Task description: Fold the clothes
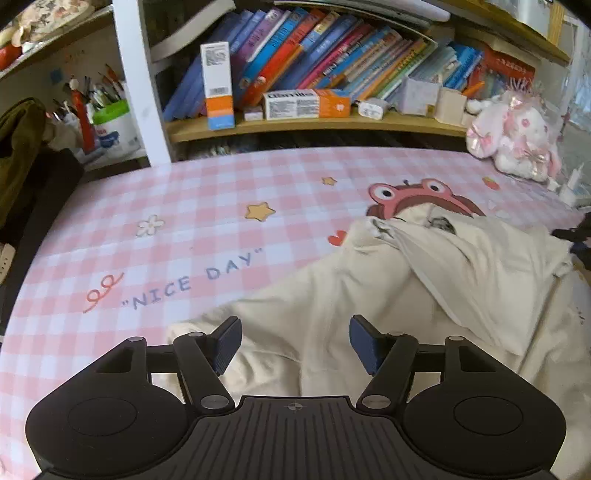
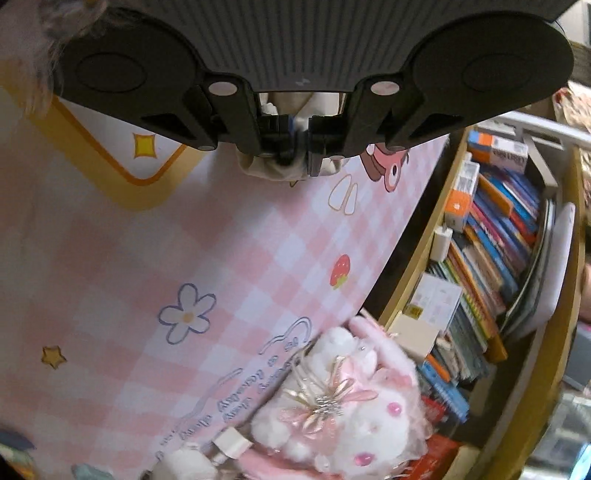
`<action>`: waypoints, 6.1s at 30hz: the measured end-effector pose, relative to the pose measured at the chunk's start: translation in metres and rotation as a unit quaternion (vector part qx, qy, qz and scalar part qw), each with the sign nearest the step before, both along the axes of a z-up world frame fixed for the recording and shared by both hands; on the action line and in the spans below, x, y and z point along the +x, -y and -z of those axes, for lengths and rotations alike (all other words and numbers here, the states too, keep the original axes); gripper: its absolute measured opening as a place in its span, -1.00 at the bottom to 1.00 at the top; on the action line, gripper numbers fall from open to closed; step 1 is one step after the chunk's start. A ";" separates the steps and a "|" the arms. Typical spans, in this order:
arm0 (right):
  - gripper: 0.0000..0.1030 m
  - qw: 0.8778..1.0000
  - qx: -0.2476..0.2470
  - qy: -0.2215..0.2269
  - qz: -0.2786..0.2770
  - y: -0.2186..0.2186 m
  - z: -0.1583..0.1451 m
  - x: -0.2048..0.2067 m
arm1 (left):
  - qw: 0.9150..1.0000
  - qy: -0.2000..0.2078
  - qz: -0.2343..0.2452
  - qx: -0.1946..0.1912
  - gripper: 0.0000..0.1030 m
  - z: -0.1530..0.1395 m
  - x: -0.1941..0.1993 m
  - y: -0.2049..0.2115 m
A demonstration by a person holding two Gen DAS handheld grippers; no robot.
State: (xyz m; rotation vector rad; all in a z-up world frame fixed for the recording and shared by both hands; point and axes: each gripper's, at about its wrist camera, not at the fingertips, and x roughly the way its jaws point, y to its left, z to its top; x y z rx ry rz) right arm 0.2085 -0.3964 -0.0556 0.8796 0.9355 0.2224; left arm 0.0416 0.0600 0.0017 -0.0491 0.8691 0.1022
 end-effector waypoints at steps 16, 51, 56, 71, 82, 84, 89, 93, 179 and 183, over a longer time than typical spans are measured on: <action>0.03 0.964 -0.212 0.099 -0.127 -0.072 -0.057 -0.095 | 0.996 -0.031 0.049 -0.075 -0.25 0.040 0.011 -0.014; -0.82 0.844 -0.337 0.268 -0.321 -0.191 -0.133 -0.017 | 0.984 0.165 -0.004 0.070 -0.99 -0.076 0.084 -0.131; -0.83 0.836 -0.398 0.257 -0.275 -0.215 -0.118 0.054 | 0.986 0.114 -0.056 0.106 -0.79 -0.047 0.139 -0.137; 0.22 0.809 -0.420 0.247 -0.327 -0.201 -0.071 0.032 | 0.994 0.104 -0.014 0.003 0.11 -0.024 0.057 -0.107; 0.24 0.770 -0.402 0.259 -0.422 -0.240 -0.044 -0.004 | 0.999 0.021 -0.018 -0.038 0.11 0.035 -0.008 -0.029; 0.18 0.748 -0.419 0.255 -0.448 -0.252 -0.036 -0.007 | 0.999 0.008 -0.026 -0.038 0.11 0.039 -0.013 -0.027; -0.80 0.719 -0.435 0.235 -0.488 -0.256 -0.024 0.014 | 0.998 -0.012 -0.047 -0.026 0.10 0.045 -0.022 -0.023; -0.80 0.760 -0.480 0.258 -0.355 -0.225 -0.053 0.083 | 0.998 -0.019 -0.058 -0.023 0.10 0.044 -0.023 -0.017; -0.23 0.869 -0.424 0.066 -0.246 -0.193 -0.030 -0.162 | 0.984 0.018 -0.158 -0.082 -0.90 0.046 0.008 -0.195; -0.22 0.873 -0.427 0.060 -0.229 -0.193 -0.030 -0.166 | 0.973 0.059 -0.208 -0.080 -0.90 0.032 0.017 -0.238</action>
